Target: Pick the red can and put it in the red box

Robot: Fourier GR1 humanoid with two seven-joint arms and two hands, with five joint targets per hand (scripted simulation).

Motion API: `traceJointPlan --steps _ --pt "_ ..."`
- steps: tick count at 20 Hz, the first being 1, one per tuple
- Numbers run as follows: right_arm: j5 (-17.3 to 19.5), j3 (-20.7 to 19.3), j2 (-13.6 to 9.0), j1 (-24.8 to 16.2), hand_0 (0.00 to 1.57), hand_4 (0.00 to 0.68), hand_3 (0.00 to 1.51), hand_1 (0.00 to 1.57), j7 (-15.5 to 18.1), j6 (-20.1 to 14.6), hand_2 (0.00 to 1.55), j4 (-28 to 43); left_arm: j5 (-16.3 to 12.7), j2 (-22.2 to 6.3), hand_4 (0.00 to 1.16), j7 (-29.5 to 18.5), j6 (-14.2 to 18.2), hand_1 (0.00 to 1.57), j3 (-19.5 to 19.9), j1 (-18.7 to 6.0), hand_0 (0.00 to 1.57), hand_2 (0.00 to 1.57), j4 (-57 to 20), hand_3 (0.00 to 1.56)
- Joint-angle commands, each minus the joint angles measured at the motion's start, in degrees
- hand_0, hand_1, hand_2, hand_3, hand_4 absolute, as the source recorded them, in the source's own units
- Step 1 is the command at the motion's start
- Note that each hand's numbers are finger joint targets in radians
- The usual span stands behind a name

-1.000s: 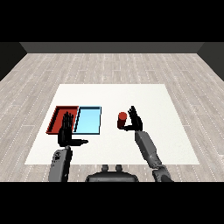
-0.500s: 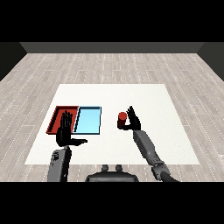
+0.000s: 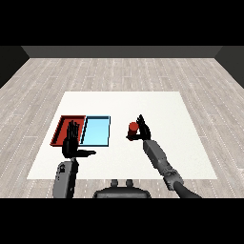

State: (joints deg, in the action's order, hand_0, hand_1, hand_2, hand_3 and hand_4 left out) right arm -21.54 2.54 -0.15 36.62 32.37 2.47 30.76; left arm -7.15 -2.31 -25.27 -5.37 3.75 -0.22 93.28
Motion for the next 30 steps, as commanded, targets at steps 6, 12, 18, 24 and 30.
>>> traceJointPlan --steps 6,12,18,24,30 --pt "-3.03 1.25 0.13 3.01 0.00 0.000 0.00 0.00 -2.93 -1.47 0.00 0.14 -2.82 -2.36 0.00 0.86 -1.87 0.00 3.18 -1.95 0.00 0.00 -1.71 0.00" --pt "-2.70 1.72 -0.54 3.72 0.00 0.000 0.00 0.00 -0.65 1.10 0.00 -4.52 0.31 0.58 0.00 -2.31 0.40 0.00 0.68 -2.43 0.00 0.00 -4.01 0.00" --pt "-7.33 6.79 0.15 6.36 0.00 0.000 0.00 0.00 2.23 -1.63 0.00 -8.45 -1.72 -0.02 0.00 2.10 -0.60 0.00 -0.05 0.92 0.00 0.00 3.66 0.00" --pt "-9.37 7.62 0.15 9.67 0.00 0.000 0.00 0.00 1.71 -1.66 0.00 -13.74 -0.84 0.31 0.00 -3.39 -1.75 0.00 0.03 4.02 0.00 0.00 0.43 0.00" --pt "-14.09 16.00 0.14 7.37 1.52 0.493 1.46 1.52 0.90 -11.89 1.50 -9.10 -0.10 0.39 0.00 0.55 0.15 0.00 -0.69 -0.26 0.00 0.00 0.93 0.00"
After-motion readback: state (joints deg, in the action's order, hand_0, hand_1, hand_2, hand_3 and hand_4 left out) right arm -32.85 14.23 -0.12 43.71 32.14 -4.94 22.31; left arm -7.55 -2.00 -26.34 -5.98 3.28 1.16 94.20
